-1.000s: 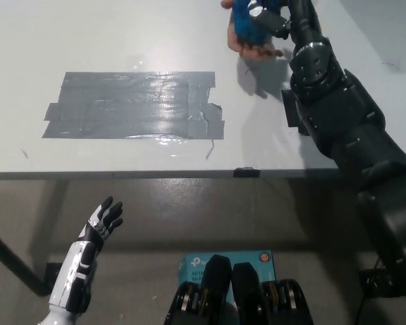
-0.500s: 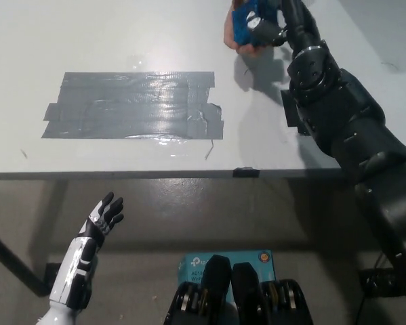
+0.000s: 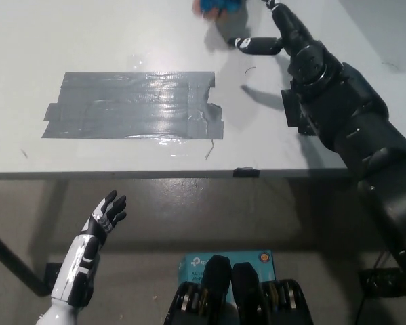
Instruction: A rubick's cube is kept in the black marked spot on the table and the robot uses its right arm to pick it up and hands it to a person
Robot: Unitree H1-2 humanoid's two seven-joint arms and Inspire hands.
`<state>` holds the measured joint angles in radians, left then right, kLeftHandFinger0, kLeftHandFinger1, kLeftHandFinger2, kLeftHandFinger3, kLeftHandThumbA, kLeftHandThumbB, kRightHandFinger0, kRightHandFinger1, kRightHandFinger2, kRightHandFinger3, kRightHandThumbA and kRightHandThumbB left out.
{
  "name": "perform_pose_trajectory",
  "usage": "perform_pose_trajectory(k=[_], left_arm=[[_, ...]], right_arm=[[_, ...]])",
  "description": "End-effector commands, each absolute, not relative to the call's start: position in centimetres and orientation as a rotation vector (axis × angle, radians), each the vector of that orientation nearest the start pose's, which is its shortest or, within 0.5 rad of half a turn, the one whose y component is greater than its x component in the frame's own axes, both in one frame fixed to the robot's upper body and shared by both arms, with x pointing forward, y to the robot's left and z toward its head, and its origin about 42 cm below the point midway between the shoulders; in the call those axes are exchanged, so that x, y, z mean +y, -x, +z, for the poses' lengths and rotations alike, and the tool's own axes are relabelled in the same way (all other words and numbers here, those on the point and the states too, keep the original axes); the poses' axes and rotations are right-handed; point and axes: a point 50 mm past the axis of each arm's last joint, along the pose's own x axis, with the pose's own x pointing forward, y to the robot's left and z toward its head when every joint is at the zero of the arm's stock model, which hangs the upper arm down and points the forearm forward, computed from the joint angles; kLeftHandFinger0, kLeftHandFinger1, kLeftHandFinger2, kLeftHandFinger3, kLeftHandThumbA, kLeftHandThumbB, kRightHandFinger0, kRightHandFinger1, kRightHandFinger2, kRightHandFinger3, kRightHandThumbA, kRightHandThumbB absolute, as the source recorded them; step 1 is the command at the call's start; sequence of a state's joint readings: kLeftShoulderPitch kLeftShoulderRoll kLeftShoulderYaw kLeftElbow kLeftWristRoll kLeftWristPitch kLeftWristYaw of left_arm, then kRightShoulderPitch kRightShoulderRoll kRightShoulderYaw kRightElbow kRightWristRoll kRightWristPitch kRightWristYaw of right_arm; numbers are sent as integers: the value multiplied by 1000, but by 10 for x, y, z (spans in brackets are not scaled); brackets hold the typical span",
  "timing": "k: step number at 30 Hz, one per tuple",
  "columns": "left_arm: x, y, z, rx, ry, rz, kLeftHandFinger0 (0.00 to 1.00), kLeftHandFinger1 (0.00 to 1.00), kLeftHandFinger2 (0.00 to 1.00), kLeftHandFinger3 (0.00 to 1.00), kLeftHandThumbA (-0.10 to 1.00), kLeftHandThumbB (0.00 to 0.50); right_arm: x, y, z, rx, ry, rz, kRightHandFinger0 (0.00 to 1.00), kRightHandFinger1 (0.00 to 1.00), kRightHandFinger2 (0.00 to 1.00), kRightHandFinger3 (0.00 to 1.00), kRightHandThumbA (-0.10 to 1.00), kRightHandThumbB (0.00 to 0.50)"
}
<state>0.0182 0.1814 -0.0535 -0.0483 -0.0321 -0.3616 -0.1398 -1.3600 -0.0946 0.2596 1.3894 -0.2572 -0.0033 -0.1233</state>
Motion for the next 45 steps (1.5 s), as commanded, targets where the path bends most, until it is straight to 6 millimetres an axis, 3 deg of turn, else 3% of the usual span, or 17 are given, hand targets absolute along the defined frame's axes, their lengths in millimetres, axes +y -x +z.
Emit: perform_pose_trajectory(k=[1,3,4,7,10,12,14,15,17,18,21,25,27,34,36,41,45], left_arm=[[243,-276,143,-424,-166,-243,1000,1000,1000,1000,1000,104],[243,-277,144,-420,-163,-243,1000,1000,1000,1000,1000,107],[243,-277,144,-419,-163,-241,1000,1000,1000,1000,1000,105],[245,-279,146,-419,-167,-238,1000,1000,1000,1000,1000,107],[247,-284,149,-431,-169,-236,1000,1000,1000,1000,1000,114],[248,-289,152,-439,-171,-234,1000,1000,1000,1000,1000,116],[249,-295,156,-448,-171,-236,1000,1000,1000,1000,1000,117],[249,-298,158,-457,-175,-241,1000,1000,1000,1000,1000,105],[248,-301,160,-459,-179,-247,1000,1000,1000,1000,1000,92],[246,-304,161,-460,-179,-251,1000,1000,1000,1000,1000,90],[245,-306,161,-460,-179,-256,1000,1000,1000,1000,1000,88],[243,-307,161,-461,-181,-252,1000,1000,1000,1000,1000,97],[244,-309,161,-464,-184,-253,1000,1000,1000,1000,1000,98],[244,-315,166,-468,-180,-244,1000,1000,1000,1000,1000,111],[244,-316,166,-471,-181,-243,1000,1000,1000,1000,1000,113],[244,-314,165,-472,-180,-252,1000,1000,1000,1000,1000,95],[246,-311,163,-469,-187,-253,1000,1000,1000,1000,1000,81]], right_arm=[[-118,-599,430,-314,685,57,1000,1000,1000,1000,887,500],[-118,-595,444,-382,664,45,1000,1000,1000,1000,882,500],[-121,-587,462,-455,651,45,1000,1000,1000,1000,879,500],[-130,-562,488,-568,619,67,1000,1000,1000,1000,875,500],[-145,-515,508,-714,610,82,1000,1000,1000,1000,908,498],[-154,-491,512,-777,620,85,1000,1000,1000,1000,951,500],[-168,-455,507,-859,604,92,1000,1000,1000,1000,971,469],[-178,-431,500,-907,592,85,1000,1000,1000,1000,991,447],[-188,-405,488,-949,559,86,1000,1000,1000,1000,981,412],[-197,-377,473,-995,521,97,1000,1000,1000,1000,976,395],[-209,-331,444,-1061,474,99,1000,1000,1000,1000,984,357],[-220,-300,418,-1093,467,105,1000,1000,1000,1000,971,347],[-228,-275,393,-1054,499,117,1000,1000,1000,1000,903,333],[-243,-246,353,-989,511,97,1000,1000,1000,1000,922,353],[-250,-239,339,-971,484,70,1000,1000,1000,1000,901,324],[-258,-242,310,-915,451,22,1000,1000,1000,1000,906,301],[-263,-255,271,-803,424,-2,1000,1000,1000,1000,973,278]])
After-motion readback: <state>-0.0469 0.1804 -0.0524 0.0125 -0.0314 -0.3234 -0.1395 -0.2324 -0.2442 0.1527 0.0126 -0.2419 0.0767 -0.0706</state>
